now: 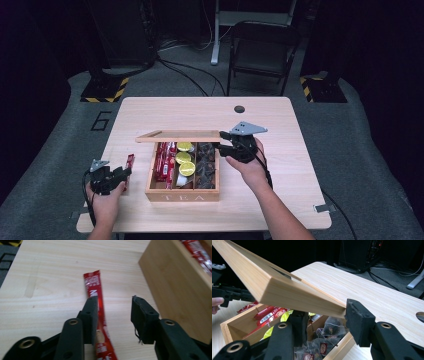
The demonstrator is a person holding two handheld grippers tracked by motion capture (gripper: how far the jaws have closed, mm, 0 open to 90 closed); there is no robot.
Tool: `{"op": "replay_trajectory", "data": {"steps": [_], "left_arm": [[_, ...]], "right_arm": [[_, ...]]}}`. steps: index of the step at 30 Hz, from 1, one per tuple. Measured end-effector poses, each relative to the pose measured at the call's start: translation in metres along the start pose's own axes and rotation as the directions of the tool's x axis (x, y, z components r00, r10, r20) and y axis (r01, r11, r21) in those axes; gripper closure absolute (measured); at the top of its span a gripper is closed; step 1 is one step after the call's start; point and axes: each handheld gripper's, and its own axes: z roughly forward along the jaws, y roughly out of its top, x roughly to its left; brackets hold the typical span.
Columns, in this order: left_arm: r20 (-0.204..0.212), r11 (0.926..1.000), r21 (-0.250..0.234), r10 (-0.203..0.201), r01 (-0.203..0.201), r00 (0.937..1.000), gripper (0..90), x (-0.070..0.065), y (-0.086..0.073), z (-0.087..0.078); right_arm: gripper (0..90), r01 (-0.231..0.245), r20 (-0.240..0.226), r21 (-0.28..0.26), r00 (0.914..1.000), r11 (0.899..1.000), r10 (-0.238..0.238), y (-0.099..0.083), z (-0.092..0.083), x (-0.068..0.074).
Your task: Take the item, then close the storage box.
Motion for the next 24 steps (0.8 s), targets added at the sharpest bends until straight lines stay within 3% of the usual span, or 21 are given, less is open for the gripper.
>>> {"op": "replay_trajectory", "data": {"steps": [2, 9, 13, 19, 24], "left_arm": [[0.005, 0.999, -0.004, 0.044, -0.044, 0.999, 54.9, -0.007, 0.003, -0.003], [0.029, 0.9948, -0.002, 0.102, -0.102, 0.9943, 53.3, -0.022, 0.007, -0.006], [0.055, 0.9947, -0.032, 0.099, -0.097, 0.9935, 51.3, -0.029, 0.013, -0.01], [0.095, 0.9883, -0.086, 0.134, -0.126, 0.9864, 48.8, -0.042, 0.026, -0.023], [0.129, 0.9856, -0.112, 0.14, -0.126, 0.9817, 48.5, -0.051, 0.034, -0.029]], "right_arm": [[53.4, 0.0, 0.001, 0.0, 1.0, 1.0, 0.0, 0.0, 0.0, 0.0], [53.4, -0.001, 0.001, -0.001, 1.0, 1.0, 0.001, 0.0, 0.0, 0.0], [53.3, 0.006, 0.0, 0.004, 1.0, 1.0, -0.006, -0.001, 0.0, 0.001], [53.1, 0.01, 0.001, 0.01, 1.0, 1.0, -0.01, -0.003, -0.001, 0.002], [53.0, 0.009, 0.002, 0.024, 1.0, 1.0, -0.009, -0.006, -0.002, 0.005]]}}
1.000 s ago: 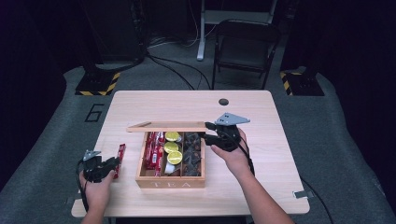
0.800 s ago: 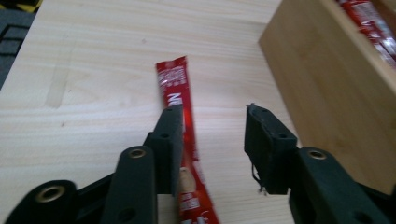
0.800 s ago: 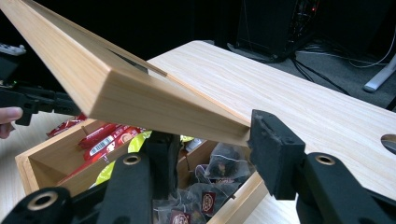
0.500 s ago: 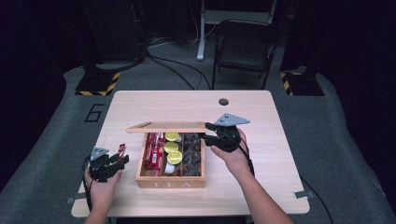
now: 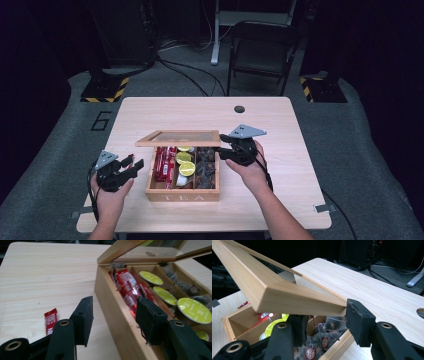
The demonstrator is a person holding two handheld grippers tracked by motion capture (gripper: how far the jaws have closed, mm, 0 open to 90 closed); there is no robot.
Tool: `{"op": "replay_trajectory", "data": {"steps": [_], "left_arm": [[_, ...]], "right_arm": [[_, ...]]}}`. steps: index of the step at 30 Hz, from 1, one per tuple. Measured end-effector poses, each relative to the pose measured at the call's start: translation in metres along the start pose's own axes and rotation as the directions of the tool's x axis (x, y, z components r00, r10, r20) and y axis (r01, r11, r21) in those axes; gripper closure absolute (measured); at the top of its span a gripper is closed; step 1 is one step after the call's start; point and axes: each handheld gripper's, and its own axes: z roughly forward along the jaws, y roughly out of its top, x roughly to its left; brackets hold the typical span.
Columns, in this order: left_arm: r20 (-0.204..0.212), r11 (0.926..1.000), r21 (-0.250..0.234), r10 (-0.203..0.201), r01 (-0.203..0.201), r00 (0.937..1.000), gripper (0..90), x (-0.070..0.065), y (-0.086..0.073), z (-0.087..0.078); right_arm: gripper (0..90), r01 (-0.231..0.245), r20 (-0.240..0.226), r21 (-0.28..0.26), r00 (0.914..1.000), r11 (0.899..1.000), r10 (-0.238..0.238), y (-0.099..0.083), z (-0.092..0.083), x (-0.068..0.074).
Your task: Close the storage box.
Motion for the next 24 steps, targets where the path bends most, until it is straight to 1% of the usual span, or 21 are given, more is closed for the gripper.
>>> {"op": "replay_trajectory", "data": {"steps": [3, 6, 13, 17, 19, 22, 23, 24], "left_arm": [[0.015, 0.9999, 0.001, 0.011, -0.011, 0.9998, 48.4, -0.005, 0.004, -0.002], [0.027, 0.9999, -0.003, 0.017, -0.017, 0.9995, 48.4, -0.009, 0.009, -0.004], [0.04, 0.9986, -0.031, 0.044, -0.043, 0.9982, 48.7, -0.019, 0.02, -0.011], [0.049, 0.9974, -0.05, 0.053, -0.051, 0.9974, 48.8, -0.023, 0.026, -0.016], [0.058, 0.9969, -0.056, 0.059, -0.055, 0.9966, 48.9, -0.025, 0.029, -0.018], [0.064, 0.9951, -0.073, 0.071, -0.066, 0.9954, 49.8, -0.029, 0.033, -0.021], [0.065, 0.9943, -0.078, 0.078, -0.073, 0.9948, 50.0, -0.03, 0.034, -0.022], [0.067, 0.9937, -0.084, 0.08, -0.075, 0.9945, 50.4, -0.031, 0.035, -0.024]], "right_arm": [[53.0, 0.007, 0.002, -0.002, 1.0, 1.0, -0.007, -0.001, 0.0, 0.0], [52.9, 0.004, 0.002, 0.004, 1.0, 1.0, -0.004, -0.002, 0.0, 0.001], [52.7, 0.009, 0.002, 0.004, 1.0, 1.0, -0.009, -0.004, 0.0, 0.002], [52.6, 0.008, 0.003, 0.011, 1.0, 1.0, -0.008, -0.006, -0.001, 0.004], [52.5, 0.02, 0.002, 0.013, 0.9998, 1.0, -0.02, -0.007, -0.001, 0.004], [52.6, 0.012, 0.003, 0.015, 0.9999, 1.0, -0.012, -0.008, -0.001, 0.005], [52.6, 0.019, 0.002, 0.015, 0.9998, 1.0, -0.019, -0.008, -0.001, 0.004], [52.6, 0.012, 0.003, 0.016, 0.9999, 1.0, -0.012, -0.008, -0.001, 0.005]]}}
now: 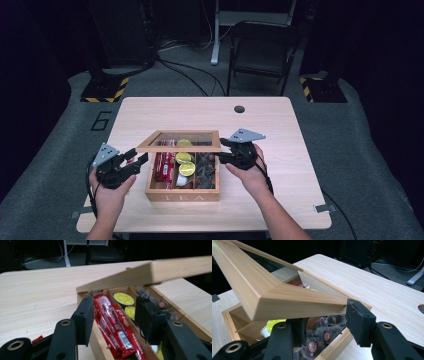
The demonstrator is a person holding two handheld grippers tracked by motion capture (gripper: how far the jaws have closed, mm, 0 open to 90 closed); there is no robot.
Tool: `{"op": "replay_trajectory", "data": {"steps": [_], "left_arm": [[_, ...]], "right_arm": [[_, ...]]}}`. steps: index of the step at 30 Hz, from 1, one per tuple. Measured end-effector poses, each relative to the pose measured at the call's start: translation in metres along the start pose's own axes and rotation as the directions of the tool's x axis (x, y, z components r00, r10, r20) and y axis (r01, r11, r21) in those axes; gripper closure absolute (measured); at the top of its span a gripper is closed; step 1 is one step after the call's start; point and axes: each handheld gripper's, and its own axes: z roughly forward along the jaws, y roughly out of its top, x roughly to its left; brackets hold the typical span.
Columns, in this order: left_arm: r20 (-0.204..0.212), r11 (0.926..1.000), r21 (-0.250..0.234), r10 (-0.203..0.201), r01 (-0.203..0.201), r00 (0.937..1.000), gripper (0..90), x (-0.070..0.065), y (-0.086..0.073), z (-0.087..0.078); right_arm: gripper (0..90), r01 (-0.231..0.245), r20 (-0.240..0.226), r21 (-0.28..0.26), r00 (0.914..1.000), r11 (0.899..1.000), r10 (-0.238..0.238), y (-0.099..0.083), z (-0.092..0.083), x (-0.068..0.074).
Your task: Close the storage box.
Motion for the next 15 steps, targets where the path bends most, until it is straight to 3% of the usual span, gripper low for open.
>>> {"op": "replay_trajectory", "data": {"steps": [4, 7, 15], "left_arm": [[0.022, 0.9996, -0.023, 0.017, -0.016, 0.9996, 51.5, -0.0046, 0.0061, -0.0051], [0.021, 0.9989, -0.006, 0.047, -0.047, 0.9987, 51.7, -0.0081, 0.0099, -0.0068], [0.03, 0.998, 0.006, 0.062, -0.063, 0.9976, 54.8, -0.0102, 0.0107, -0.006]], "right_arm": [[52.6, -0.003, -0.003, 0.005, 1.0, 1.0, 0.003, -0.0013, -0.0001, 0.0004], [52.8, 0.0, 0.001, 0.005, 1.0, 1.0, 0.0, -0.0022, 0.0, 0.0006], [53.0, -0.014, -0.007, 0.004, 0.9999, 1.0, 0.014, -0.004, -0.001, 0.0006]]}}
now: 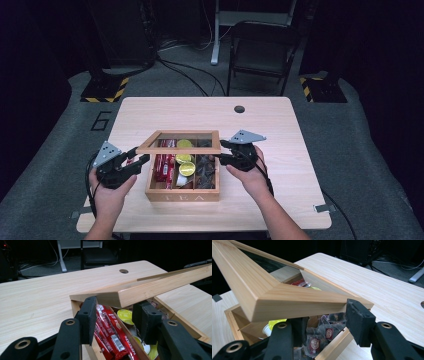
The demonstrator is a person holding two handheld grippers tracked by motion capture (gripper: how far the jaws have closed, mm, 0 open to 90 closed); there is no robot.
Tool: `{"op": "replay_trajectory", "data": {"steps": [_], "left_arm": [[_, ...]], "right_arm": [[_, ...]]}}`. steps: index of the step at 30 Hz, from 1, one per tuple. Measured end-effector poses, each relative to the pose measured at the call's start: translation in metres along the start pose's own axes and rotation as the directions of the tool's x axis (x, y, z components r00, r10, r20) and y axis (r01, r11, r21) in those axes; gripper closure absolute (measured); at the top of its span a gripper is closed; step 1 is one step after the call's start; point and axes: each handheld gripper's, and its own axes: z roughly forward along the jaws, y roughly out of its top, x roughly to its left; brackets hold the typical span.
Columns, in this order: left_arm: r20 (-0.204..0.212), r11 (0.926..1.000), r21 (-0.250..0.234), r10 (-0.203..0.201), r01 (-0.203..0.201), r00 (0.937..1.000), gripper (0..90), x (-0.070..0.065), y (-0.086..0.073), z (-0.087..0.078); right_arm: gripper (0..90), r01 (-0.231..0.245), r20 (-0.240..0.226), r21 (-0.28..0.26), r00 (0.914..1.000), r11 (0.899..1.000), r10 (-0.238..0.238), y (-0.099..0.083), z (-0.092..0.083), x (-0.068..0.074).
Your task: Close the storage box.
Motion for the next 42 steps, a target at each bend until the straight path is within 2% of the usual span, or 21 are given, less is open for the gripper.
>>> {"op": "replay_trajectory", "data": {"steps": [4, 11, 16, 21, 23, 27, 33, 38, 42], "left_arm": [[0.005, 1.0, 0.003, -0.005, 0.005, 1.0, 54.7, 0.001, 0.001, 0.0], [0.007, 0.9998, 0.014, -0.012, 0.011, 0.9999, 54.6, 0.003, 0.004, 0.003], [0.007, 0.9998, 0.013, -0.016, 0.016, 0.9999, 54.7, 0.003, 0.006, 0.003], [0.026, 0.9995, 0.012, -0.03, 0.03, 0.9992, 56.2, 0.006, 0.006, 0.002], [0.036, 0.9994, 0.014, -0.031, 0.03, 0.9989, 56.6, 0.008, 0.006, 0.002], [0.031, 0.9998, 0.016, -0.009, 0.009, 0.9995, 57.1, 0.007, 0.009, -0.001], [0.023, 0.9982, 0.046, 0.037, -0.038, 0.999, 57.1, 0.004, 0.012, -0.004], [0.022, 0.9976, 0.05, 0.047, -0.048, 0.9987, 57.0, 0.003, 0.006, -0.005], [0.035, 0.9983, 0.048, 0.032, -0.033, 0.9989, 57.0, 0.003, 0.0, -0.006]], "right_arm": [[52.9, -0.015, -0.006, -0.005, 0.9999, 1.0, 0.015, 0.0, -0.002, 0.001], [51.7, -0.009, -0.009, -0.013, 0.9999, 1.0, 0.009, 0.003, -0.011, 0.005], [51.3, 0.023, -0.003, -0.02, 0.9997, 1.0, -0.023, 0.01, -0.022, 0.014], [52.3, 0.059, -0.006, -0.011, 0.9982, 0.998, -0.059, 0.016, -0.028, 0.02], [52.3, 0.056, -0.006, -0.007, 0.9984, 0.998, -0.056, 0.016, -0.028, 0.02], [52.6, 0.055, -0.003, -0.012, 0.9985, 0.998, -0.055, 0.017, -0.028, 0.02], [53.8, 0.049, 0.001, -0.009, 0.9988, 0.999, -0.049, 0.016, -0.029, 0.021], [53.7, 0.06, 0.0, 0.001, 0.9982, 0.998, -0.06, 0.011, -0.03, 0.024], [53.7, 0.056, -0.017, 0.002, 0.9983, 0.998, -0.056, 0.006, -0.032, 0.025]]}}
